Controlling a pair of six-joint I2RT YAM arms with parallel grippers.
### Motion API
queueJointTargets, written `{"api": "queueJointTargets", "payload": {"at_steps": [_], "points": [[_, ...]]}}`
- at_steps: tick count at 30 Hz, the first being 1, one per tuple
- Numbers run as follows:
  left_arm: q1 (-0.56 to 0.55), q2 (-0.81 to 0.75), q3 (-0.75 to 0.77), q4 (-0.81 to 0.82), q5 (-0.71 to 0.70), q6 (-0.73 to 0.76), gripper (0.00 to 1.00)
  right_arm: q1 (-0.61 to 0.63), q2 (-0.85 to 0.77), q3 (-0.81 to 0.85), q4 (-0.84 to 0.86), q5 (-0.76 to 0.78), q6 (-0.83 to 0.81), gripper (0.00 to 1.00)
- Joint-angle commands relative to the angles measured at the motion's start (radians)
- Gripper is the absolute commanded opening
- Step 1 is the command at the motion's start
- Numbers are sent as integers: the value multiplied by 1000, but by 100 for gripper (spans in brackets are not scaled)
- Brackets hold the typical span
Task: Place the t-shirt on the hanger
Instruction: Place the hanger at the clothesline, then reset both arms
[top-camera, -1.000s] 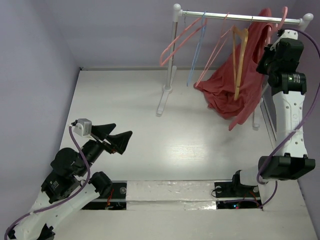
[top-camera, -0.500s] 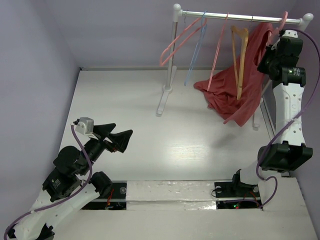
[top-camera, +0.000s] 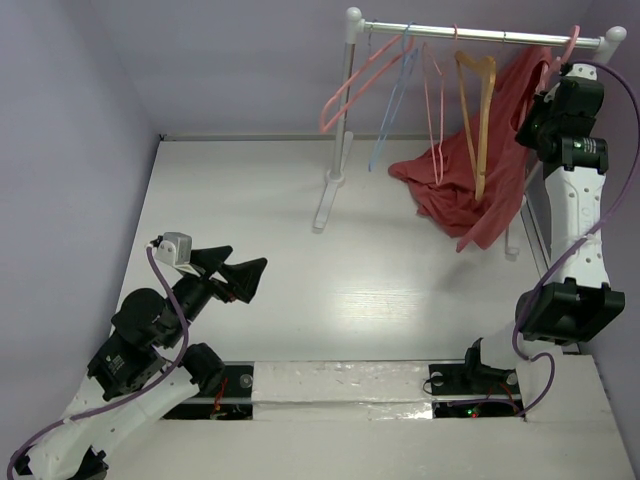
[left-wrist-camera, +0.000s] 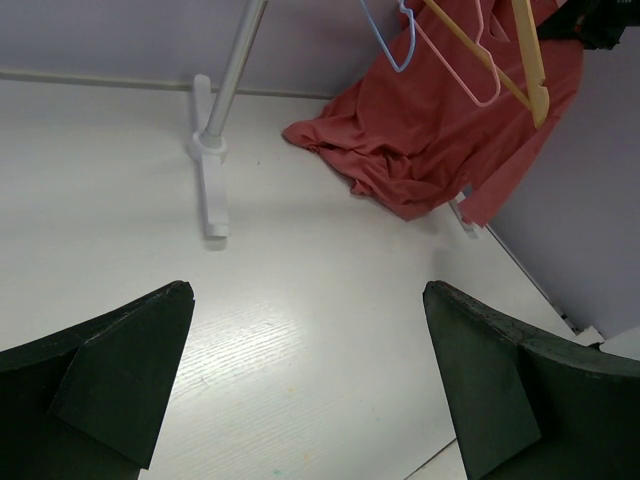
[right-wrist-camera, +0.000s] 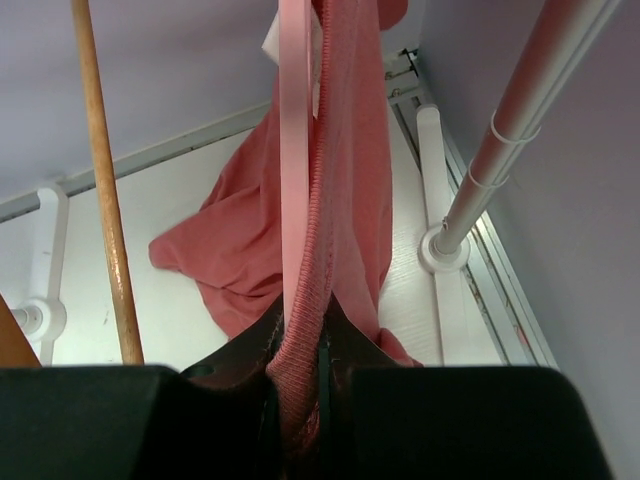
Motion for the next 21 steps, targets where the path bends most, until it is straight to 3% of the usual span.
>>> {"api": "queueJointTargets", "payload": {"at_steps": [1,4,5,7,8,9,10,15,21], "points": [[7,21,-4,26,-10,11,99,-7,-32,-10,66,-6,-2,0],[7,18,-6,23,-20,6,99,-7,-41,-10,64,-12,10,2],[7,15,-6,23,-25,6,99,-7,-56,-11,64,-5,21,21],[7,13,-6,20,-40,5,99,-7,-82,-33,91,-3,29,45],[7,15,-6,17,-43,1,99,-7,-119,-45,99,-1,43,67],[7,15,-4,17,-52,0,99,-7,-138,-56,107,3,55,77],[16,18,-3,14,-60,-2,99,-7,-179,-80,122,2,75,96],[16,30,-1,9,-71,-2,99,-7,-294,-178,159,-5,122,100],[16,51,3,3,-97,-5,99,-7,-581,-420,207,-9,216,100]]}}
